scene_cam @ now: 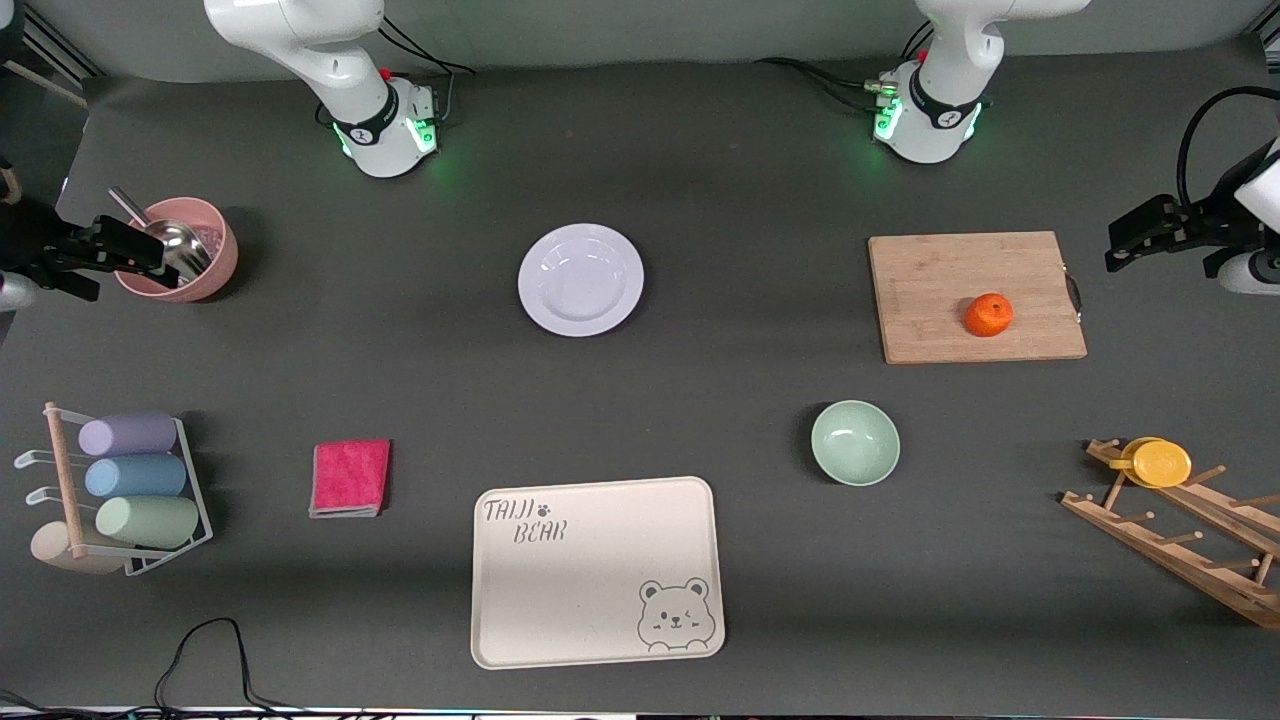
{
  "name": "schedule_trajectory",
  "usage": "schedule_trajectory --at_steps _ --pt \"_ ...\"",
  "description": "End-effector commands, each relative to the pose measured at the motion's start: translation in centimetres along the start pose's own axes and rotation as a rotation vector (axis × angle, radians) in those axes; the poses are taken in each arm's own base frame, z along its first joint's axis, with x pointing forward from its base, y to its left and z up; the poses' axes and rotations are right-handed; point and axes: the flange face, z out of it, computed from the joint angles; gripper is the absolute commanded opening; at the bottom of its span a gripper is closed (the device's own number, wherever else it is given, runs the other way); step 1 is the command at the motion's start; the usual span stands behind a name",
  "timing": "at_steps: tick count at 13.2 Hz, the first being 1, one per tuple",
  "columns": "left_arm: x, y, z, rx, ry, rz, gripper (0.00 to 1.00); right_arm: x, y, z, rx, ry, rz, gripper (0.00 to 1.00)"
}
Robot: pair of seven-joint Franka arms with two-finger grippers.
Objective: Place orange and plate with both arms
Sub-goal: 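Lower the left gripper onto the orange on the cutting board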
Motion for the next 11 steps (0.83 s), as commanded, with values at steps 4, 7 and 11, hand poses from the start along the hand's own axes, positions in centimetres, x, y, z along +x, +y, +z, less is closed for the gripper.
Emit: schedule_trajectory --at_steps 4,7,11 --pt "-0.3 0.3 -0.2 -0.008 -0.006 0.004 1.00 0.4 -1.0 -0.2 -0.006 -0.038 -0.024 1.00" --pt "-0.4 0.2 0.1 -0.006 -0.012 0.003 1.00 0.6 -1.1 0.1 -0.005 -0.044 -0.014 1.00" --pt "-4.6 -4.4 -0.8 0.000 -0.016 -0.019 1.00 1.8 -1.9 -0.3 -0.013 -0.035 -0.026 1.00"
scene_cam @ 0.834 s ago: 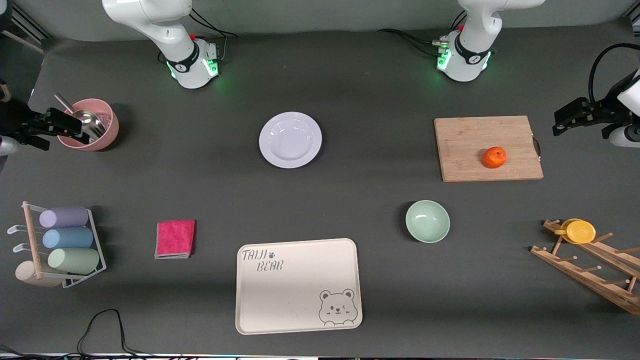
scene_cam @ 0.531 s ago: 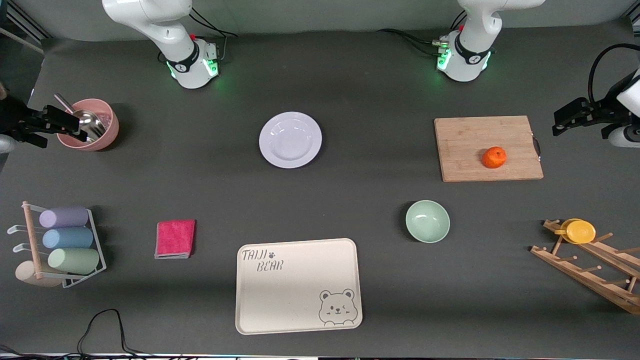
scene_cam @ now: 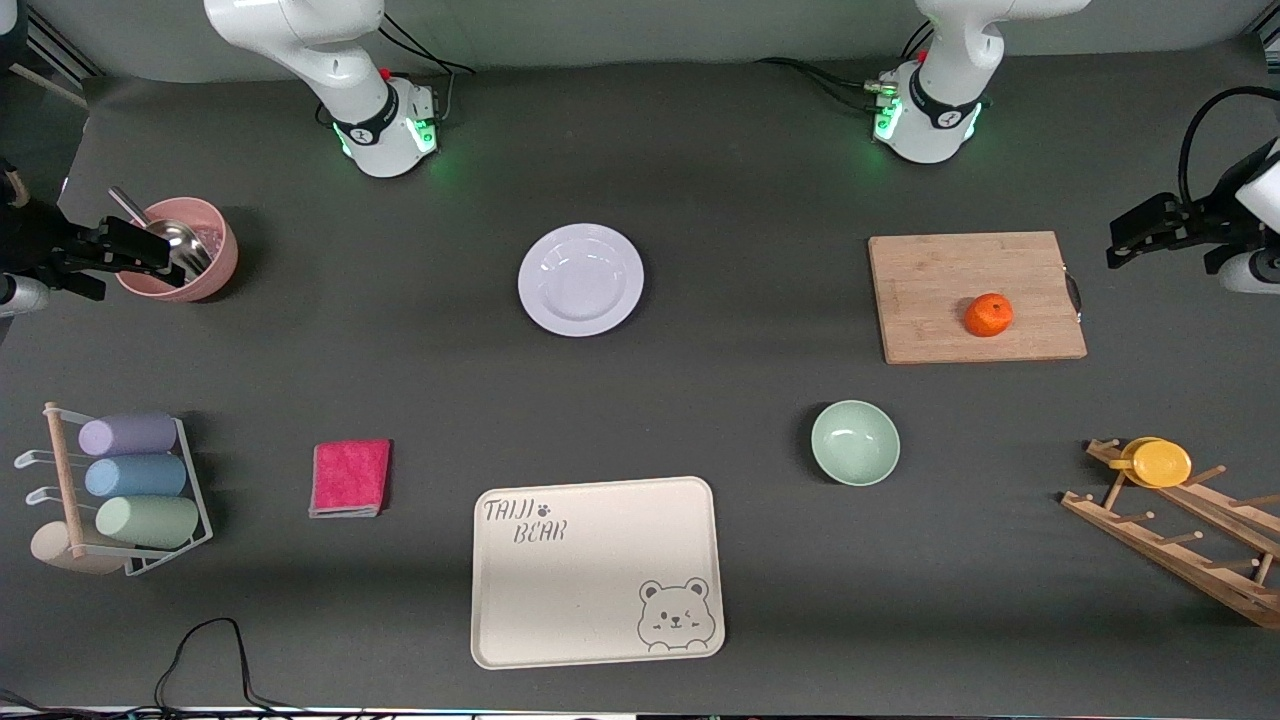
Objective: Place orange and plate with both arms
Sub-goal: 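Lower the left gripper onto the orange on the cutting board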
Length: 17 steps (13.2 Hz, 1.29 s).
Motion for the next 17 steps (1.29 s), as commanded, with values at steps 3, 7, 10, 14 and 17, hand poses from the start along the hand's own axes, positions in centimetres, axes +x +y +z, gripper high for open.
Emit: schedule_trajectory --at_steps 3,7,10,14,17 --pt "-9.1 -7.6 0.9 -0.005 0.031 0.002 1.00 1.3 -1.0 -0.4 -0.012 -0.022 0.000 1.00" --pt "-16.0 -6.6 3.8 0.003 0.084 -0.004 1.00 1.9 -1.0 0.2 0.008 -0.029 -0.016 1.00" --pt "-17.8 -4.5 4.9 0.017 0.072 0.025 1.00 2.0 -1.2 0.5 0.015 -0.036 -0.021 1.00" --pt "-16.7 -4.6 6.5 0.019 0.070 0.030 1.00 3.7 -1.5 2.8 0.180 -0.055 0.009 1.00" --pt "-15.7 -4.2 11.3 0.018 0.043 0.045 1.00 4.4 -3.0 4.0 0.236 -0.082 0.077 1.00"
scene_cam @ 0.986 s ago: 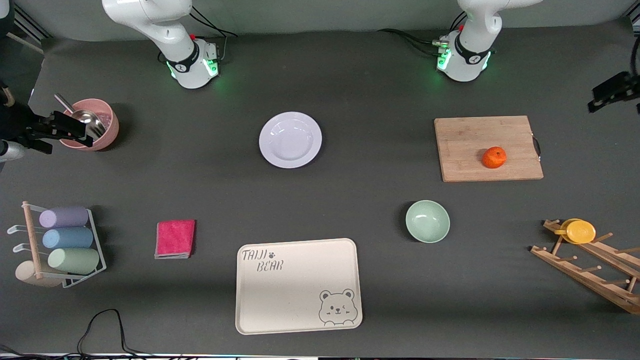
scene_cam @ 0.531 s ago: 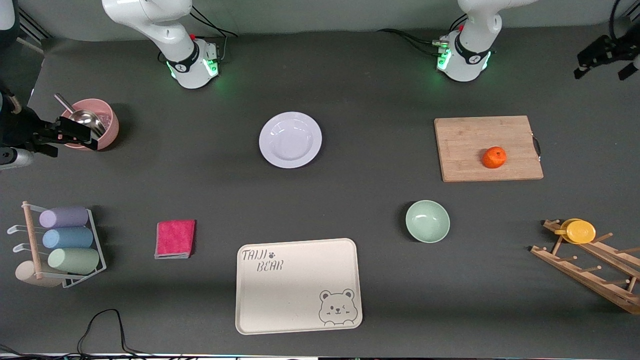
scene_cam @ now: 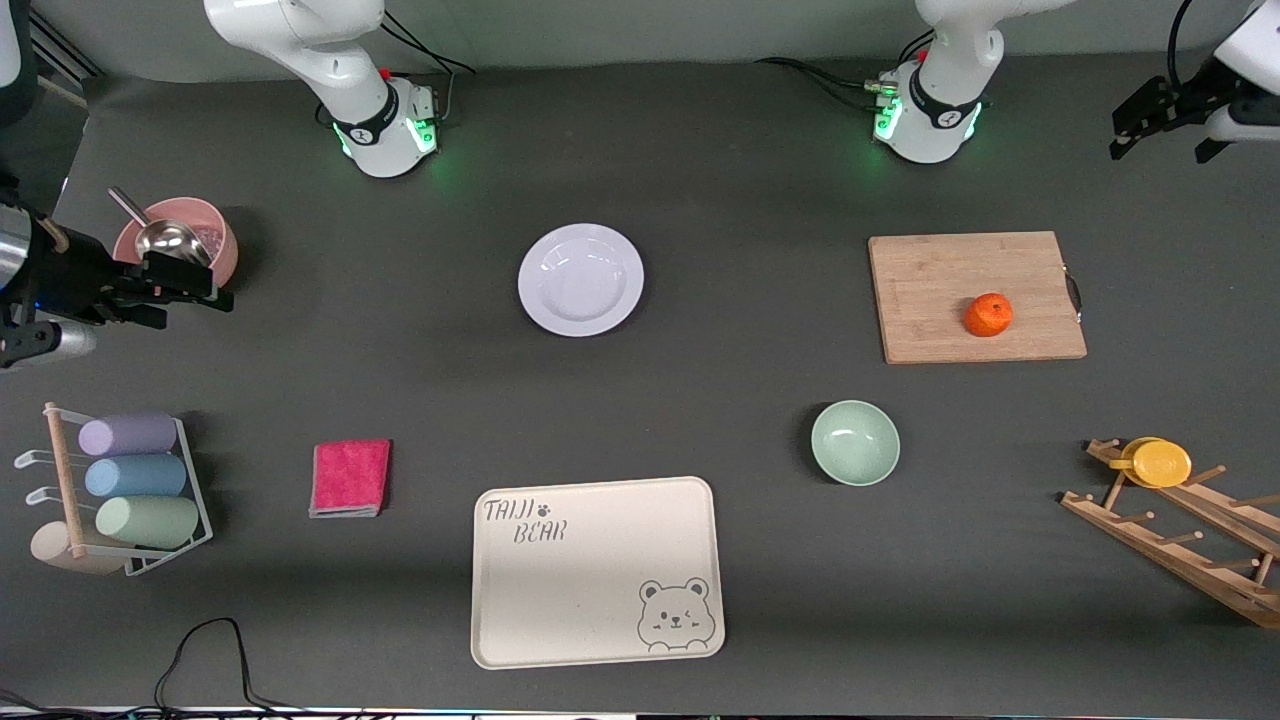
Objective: Place orange and plate with both arms
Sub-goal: 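Lower the left gripper onto the orange on the cutting board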
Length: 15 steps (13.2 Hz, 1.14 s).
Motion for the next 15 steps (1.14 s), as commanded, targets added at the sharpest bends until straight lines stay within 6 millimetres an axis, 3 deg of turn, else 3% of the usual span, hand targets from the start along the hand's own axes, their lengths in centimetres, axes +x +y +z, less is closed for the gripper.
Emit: schedule_trajectory --at_steps 1,4,6,8,11,15 --pt "0.3 0.4 5.4 0.001 -0.024 0.024 1.00 1.1 -2.1 0.7 0.131 -0.022 0.105 1.00" --pt "1.6 0.2 11.2 -0.007 -0.049 0.031 1.00 3.5 -3.1 4.0 0.328 -0.031 0.203 1.00" --pt "2.4 0.1 14.6 -0.010 -0.059 0.033 1.00 4.4 -3.4 6.3 0.448 -0.007 0.249 1.00" --pt "2.9 0.6 17.8 -0.006 -0.036 0.048 1.00 5.0 -4.9 9.0 0.532 -0.014 0.277 1.00" --pt "3.2 1.1 22.0 -0.004 -0.021 0.061 1.00 4.4 -4.3 12.7 0.645 0.009 0.314 1.00" --pt "3.6 1.7 27.7 -0.001 0.009 0.077 1.00 1.3 -2.9 19.4 0.710 0.039 0.229 1.00"
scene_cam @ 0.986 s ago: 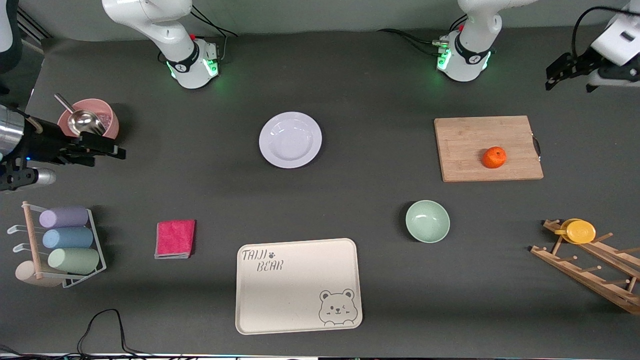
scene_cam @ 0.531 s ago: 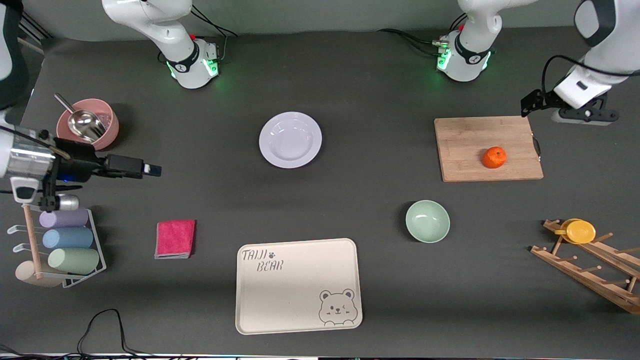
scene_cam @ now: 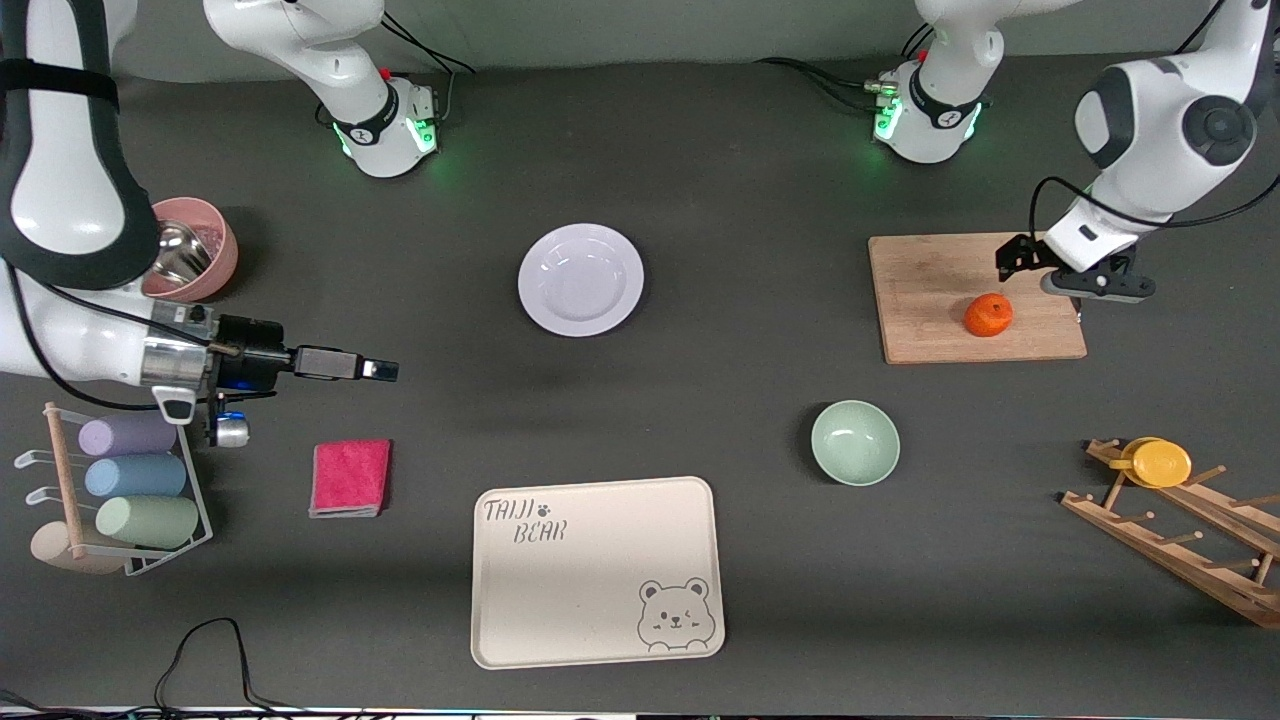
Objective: Place orange and plate with both arms
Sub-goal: 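Lower the left gripper onto the orange on the cutting board, then close the left gripper on the orange and lift it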
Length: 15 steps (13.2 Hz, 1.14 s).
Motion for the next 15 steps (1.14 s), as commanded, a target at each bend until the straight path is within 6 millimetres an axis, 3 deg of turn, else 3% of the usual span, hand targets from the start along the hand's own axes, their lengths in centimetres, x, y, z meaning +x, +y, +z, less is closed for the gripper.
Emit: schedule_trajectory --at_steps 1,6,9,12,13,14,15 --pt "0.3 0.6 3.2 0.004 0.013 0.029 1.00 -2.9 4.8 2.1 0.063 0.016 -0.069 1.00" --pt "0.8 1.0 7.5 0.003 0.024 0.039 1.00 -3.9 8.4 3.0 0.085 0.003 -0.099 1.00" --pt "1.0 0.9 8.8 0.004 0.034 0.039 1.00 -3.2 9.6 4.6 0.099 -0.009 -0.078 1.00" --pt "0.9 0.9 9.4 0.003 0.034 0.038 1.00 -2.0 12.2 6.2 0.085 -0.030 -0.086 1.00" --pt "0.9 0.9 9.5 0.003 0.031 0.038 0.92 -1.8 13.2 6.5 0.083 -0.037 -0.094 1.00" --pt "0.9 0.9 9.5 0.002 0.026 0.038 0.76 -1.5 13.8 6.9 0.080 -0.046 -0.088 1.00" --pt "0.9 0.9 9.5 0.001 0.025 0.038 0.67 -1.1 13.4 6.7 0.075 -0.043 -0.092 1.00"
